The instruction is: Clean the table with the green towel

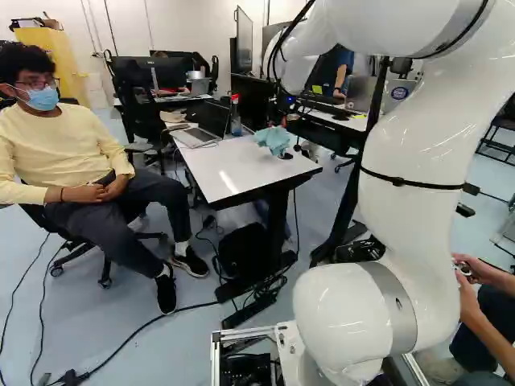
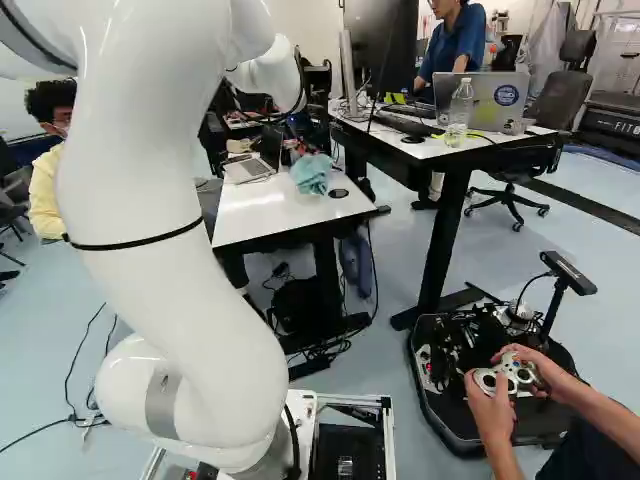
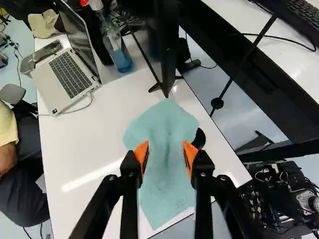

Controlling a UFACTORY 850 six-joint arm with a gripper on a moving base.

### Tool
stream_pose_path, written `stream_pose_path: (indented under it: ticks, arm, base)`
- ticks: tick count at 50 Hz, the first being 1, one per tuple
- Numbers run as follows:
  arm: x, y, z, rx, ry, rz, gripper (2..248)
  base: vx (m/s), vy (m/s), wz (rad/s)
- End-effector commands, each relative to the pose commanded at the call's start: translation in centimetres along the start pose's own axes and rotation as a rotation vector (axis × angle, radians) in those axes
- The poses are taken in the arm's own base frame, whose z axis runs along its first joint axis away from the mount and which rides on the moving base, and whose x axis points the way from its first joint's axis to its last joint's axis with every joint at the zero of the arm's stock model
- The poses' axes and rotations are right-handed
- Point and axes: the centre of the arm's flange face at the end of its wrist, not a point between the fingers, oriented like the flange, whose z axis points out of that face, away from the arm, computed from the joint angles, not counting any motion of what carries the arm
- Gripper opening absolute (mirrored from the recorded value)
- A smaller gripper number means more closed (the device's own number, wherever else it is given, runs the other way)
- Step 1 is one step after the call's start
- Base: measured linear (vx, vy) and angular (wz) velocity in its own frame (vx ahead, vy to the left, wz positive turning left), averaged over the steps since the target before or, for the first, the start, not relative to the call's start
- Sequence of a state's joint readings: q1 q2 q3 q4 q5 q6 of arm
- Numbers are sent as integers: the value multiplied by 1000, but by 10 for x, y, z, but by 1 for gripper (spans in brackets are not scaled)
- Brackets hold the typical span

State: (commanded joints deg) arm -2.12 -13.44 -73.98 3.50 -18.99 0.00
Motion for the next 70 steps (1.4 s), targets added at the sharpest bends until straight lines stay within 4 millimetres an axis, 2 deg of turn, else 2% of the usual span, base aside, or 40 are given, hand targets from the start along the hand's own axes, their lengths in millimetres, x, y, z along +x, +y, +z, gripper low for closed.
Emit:
stream_pose_path:
  ticks: [3,4,8,9,13,14,18,19,46,70]
  arm:
    - [0,0,0,0,0,0,112]
    - [0,0,0,0,0,0,146]
    - [0,0,0,0,0,0,146]
    - [0,0,0,0,0,0,183]
    - [0,0,0,0,0,0,183]
    - [0,0,0,0,0,0,219]
    - [0,0,0,0,0,0,219]
    - [0,0,0,0,0,0,247]
    - [-3,0,0,0,5,-1,247]
    - [-22,0,2,-2,36,-5,247]
  base:
    - [0,0,0]
    - [0,0,0]
    - [0,0,0]
    - [0,0,0]
    - [0,0,0]
    - [0,0,0]
    - [0,0,0]
    - [0,0,0]
    - [0,0,0]
    - [0,0,0]
